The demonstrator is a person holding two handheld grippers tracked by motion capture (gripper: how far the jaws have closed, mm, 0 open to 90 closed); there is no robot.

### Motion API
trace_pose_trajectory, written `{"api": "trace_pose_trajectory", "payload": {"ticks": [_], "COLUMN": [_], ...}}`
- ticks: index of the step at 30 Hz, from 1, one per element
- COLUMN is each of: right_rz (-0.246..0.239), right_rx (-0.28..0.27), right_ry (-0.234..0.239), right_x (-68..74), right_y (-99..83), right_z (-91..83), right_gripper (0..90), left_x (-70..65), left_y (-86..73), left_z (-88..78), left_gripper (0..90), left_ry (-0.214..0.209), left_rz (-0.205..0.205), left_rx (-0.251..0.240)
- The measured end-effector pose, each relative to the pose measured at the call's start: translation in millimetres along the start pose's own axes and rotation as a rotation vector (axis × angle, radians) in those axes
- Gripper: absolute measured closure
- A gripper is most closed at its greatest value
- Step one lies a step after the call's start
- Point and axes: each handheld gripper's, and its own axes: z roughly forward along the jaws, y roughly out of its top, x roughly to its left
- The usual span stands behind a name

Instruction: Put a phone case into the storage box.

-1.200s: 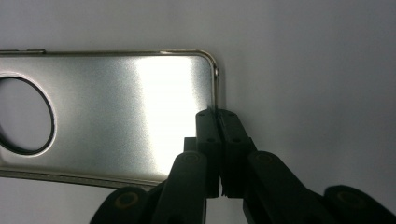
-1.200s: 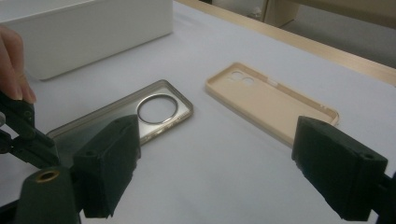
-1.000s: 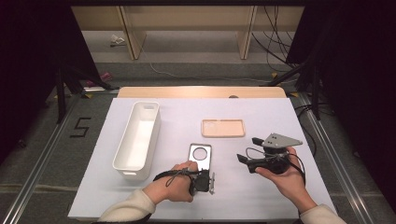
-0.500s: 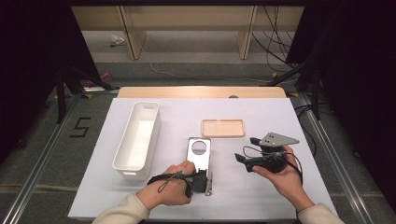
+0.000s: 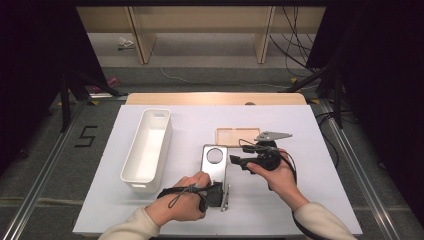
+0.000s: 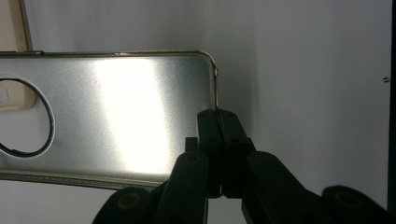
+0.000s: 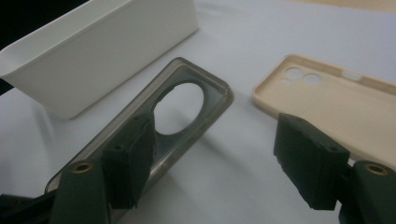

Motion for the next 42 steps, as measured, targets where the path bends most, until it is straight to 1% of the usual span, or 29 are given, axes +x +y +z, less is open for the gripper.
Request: {"api": "trace_pose_trajectory", "payload": {"ticks": [4, 5, 6, 7, 9, 10, 11, 13, 14, 16, 17, 18, 19, 20, 21, 24, 25, 26, 27, 28, 29, 31, 32, 33, 34, 39, 40, 41, 42], "right_rz": [0.042, 0.051, 0.061, 0.073, 0.089, 0.089, 0.093, 0.098, 0.102, 0.112, 0.119, 0.119, 0.123, 0.132, 0.134, 0.156, 0.156, 0.169, 0.177, 0.187, 0.187, 0.197, 0.199, 0.203, 0.208, 0.222, 0.227, 0.23, 0.233], "right_rx": [0.049, 0.059, 0.065, 0.075, 0.082, 0.082, 0.084, 0.089, 0.093, 0.094, 0.094, 0.094, 0.09, 0.085, 0.078, 0.079, 0.079, 0.071, 0.066, 0.062, 0.062, 0.053, 0.049, 0.045, 0.043, 0.033, 0.031, 0.027, 0.027], "right_ry": [0.025, 0.029, 0.035, 0.042, 0.052, 0.052, 0.054, 0.058, 0.063, 0.071, 0.075, 0.075, 0.082, 0.085, 0.089, 0.105, 0.105, 0.115, 0.119, 0.127, 0.127, 0.143, 0.144, 0.145, 0.149, 0.162, 0.166, 0.169, 0.17], "right_x": [-0.2, -0.6, -1.2, -1.8, -2.4, -2.4, -2.2, -2.3, -2.6, -3.1, -3.4, -3.4, -3.9, -4.0, -4.4, -5.0, -5.0, -5.1, -5.1, -4.9, -4.9, -3.7, -3.3, -2.8, -2.6, -1.8, -1.6, -1.5, -1.3], "right_y": [4.5, 5.2, 5.7, 6.4, 7.3, 7.3, 8.1, 8.3, 8.2, 7.9, 8.1, 8.1, 8.4, 9.4, 9.7, 10.8, 10.8, 11.5, 11.7, 12.2, 12.2, 13.9, 14.3, 14.7, 15.2, 17.1, 17.3, 17.5, 17.8], "right_z": [21.7, 26.1, 30.6, 33.9, 39.2, 39.2, 41.6, 42.4, 43.7, 44.1, 43.7, 43.7, 43.1, 41.1, 40.4, 37.9, 37.9, 36.3, 35.7, 35.0, 35.0, 32.7, 32.1, 31.4, 30.6, 27.5, 27.0, 26.8, 26.4], "right_gripper": [33.1, 34.0, 34.9, 35.6, 37.4, 37.4, 41.7, 42.4, 47.2, 50.7, 53.9, 53.9, 56.6, 64.0, 64.9, 67.4, 67.4, 69.1, 70.0, 70.7, 70.7, 72.8, 73.4, 74.1, 74.6, 76.9, 77.3, 77.6, 78.0], "left_x": [-0.7, -0.6, -0.7, 0.4, 0.4, 0.4, 0.7, 0.0, -0.5, -1.1, -1.1, -0.6, -1.9, -0.8, -0.8, -0.7, -0.7, -0.5, -1.0, -0.3, -0.3, -0.3, -1.1, -1.2, -0.3, 0.3, 1.1, 0.3, 0.3], "left_y": [-0.2, 0.2, 0.2, 0.6, 0.5, 0.5, 0.5, 0.4, 0.4, 1.1, 1.1, 1.4, 1.1, 1.4, 1.4, 1.4, 1.4, 1.3, 0.9, 0.8, 0.8, 0.5, 0.2, 0.0, 0.0, -0.6, -0.5, -0.9, -0.9], "left_z": [-0.4, -0.8, -1.3, -1.9, -2.0, -2.0, -1.9, -1.6, -1.4, -1.2, -1.2, -1.3, -0.8, -0.9, -0.7, 0.1, 0.1, 0.8, 1.3, 1.8, 1.8, 2.4, 3.0, 3.2, 3.3, 3.8, 3.7, 4.0, 4.0], "left_gripper": [88.9, 88.9, 88.9, 88.9, 88.9, 88.9, 88.9, 88.9, 88.9, 88.9, 88.9, 88.9, 88.9, 88.9, 88.9, 88.8, 88.8, 88.7, 88.7, 88.7, 88.7, 88.6, 88.6, 88.6, 88.6, 88.5, 88.5, 88.5, 88.5], "left_ry": [-0.007, 0.005, -0.008, 0.011, 0.005, 0.005, 0.007, 0.001, 0.001, -0.004, -0.004, 0.001, -0.006, 0.0, 0.001, 0.004, 0.004, 0.002, -0.005, 0.007, 0.007, 0.004, 0.0, -0.005, 0.001, 0.002, 0.008, 0.002, 0.002], "left_rz": [-0.009, -0.006, -0.009, 0.009, 0.009, 0.009, 0.015, 0.01, 0.006, 0.006, 0.006, 0.017, 0.002, 0.014, 0.015, 0.015, 0.015, 0.015, 0.005, 0.013, 0.013, 0.009, -0.002, -0.001, 0.009, 0.004, 0.012, 0.0, 0.0], "left_rx": [-0.001, -0.013, -0.003, -0.005, -0.003, -0.003, -0.006, -0.007, -0.012, -0.013, -0.013, -0.009, -0.013, -0.011, -0.011, -0.021, -0.021, -0.022, -0.026, -0.028, -0.028, -0.032, -0.036, -0.028, -0.028, -0.032, -0.034, -0.036, -0.036]}}
